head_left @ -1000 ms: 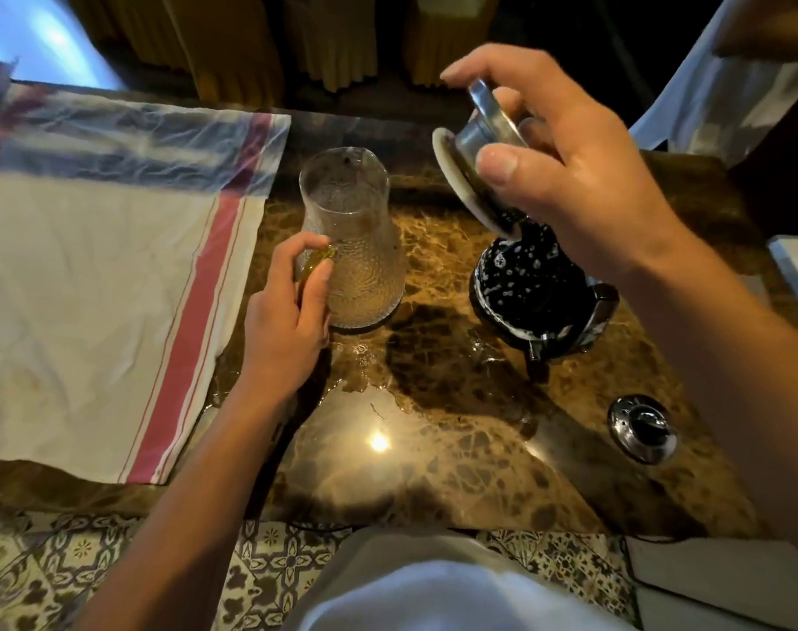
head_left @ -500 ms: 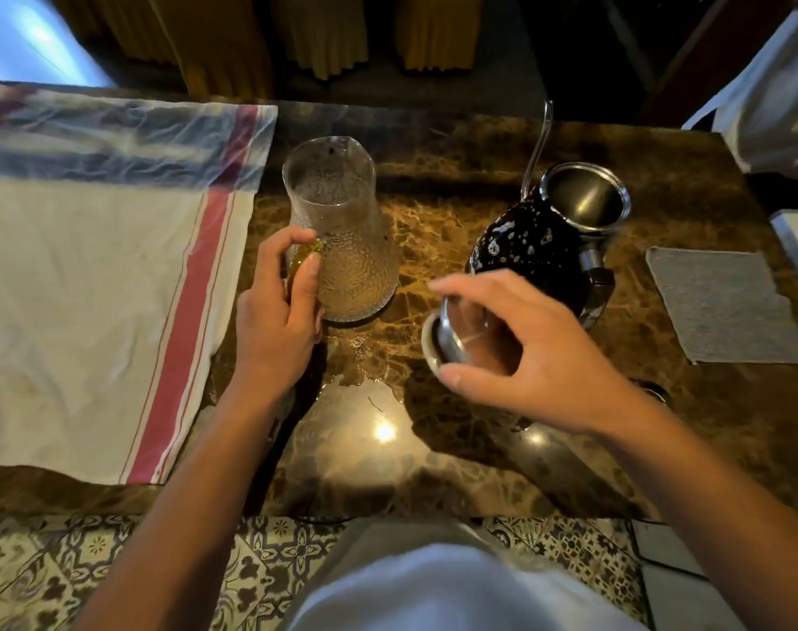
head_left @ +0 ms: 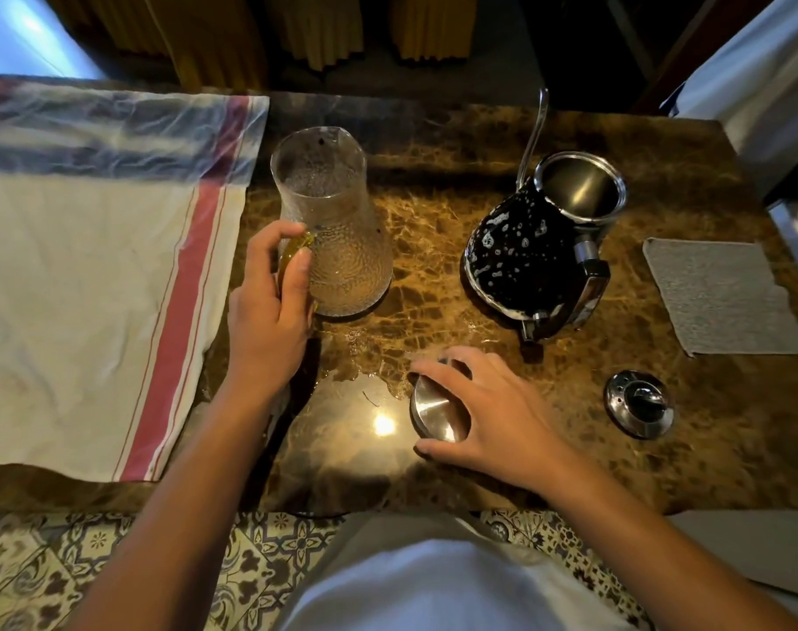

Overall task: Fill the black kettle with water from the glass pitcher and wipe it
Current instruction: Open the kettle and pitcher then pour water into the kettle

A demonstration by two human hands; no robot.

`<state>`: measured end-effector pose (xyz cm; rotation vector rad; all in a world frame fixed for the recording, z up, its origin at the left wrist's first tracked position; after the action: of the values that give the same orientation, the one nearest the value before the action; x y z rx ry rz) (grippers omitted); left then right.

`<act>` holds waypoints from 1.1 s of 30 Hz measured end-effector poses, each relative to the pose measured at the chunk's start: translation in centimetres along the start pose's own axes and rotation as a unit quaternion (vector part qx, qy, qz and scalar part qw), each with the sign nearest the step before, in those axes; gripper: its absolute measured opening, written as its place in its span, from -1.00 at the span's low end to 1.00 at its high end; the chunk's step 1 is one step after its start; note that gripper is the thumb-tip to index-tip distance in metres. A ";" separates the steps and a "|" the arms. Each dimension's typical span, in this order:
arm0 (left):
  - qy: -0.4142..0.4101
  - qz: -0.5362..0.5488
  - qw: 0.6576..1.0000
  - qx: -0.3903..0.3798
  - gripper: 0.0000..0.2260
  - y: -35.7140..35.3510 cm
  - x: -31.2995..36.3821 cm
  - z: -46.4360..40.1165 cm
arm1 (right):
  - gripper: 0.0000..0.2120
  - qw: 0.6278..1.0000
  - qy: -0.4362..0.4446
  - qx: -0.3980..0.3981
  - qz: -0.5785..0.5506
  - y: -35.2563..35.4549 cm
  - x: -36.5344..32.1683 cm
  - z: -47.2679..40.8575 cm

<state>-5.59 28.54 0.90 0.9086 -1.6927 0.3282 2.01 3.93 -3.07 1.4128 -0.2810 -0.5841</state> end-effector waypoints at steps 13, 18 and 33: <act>-0.002 0.008 1.000 0.014 -0.73 -0.2 -0.4 0.2 | -0.33 0.963 -0.077 0.239 -0.093 8.5 2.3 1.6; -0.009 0.008 1.000 0.012 -0.74 -0.2 -0.3 0.3 | -0.52 0.869 -0.197 0.433 -0.134 11.6 6.5 2.4; 0.090 0.000 0.985 0.145 -0.80 2.0 -0.5 0.8 | -0.75 0.771 -0.271 0.305 -0.489 6.2 8.5 -0.7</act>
<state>-7.52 29.52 0.65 1.0573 -1.5010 0.6510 10.72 0.21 1.60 1.9637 -0.1689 -1.9255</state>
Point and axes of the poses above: each hand's wrist, its own z-axis away from the middle knuckle, its own y-axis out of the back of the hand, x = y × z, the point moved 5 cm from there along -z, towards the middle knuckle, and after that the axes turned 13 degrees about z, right-handed, at the moved point
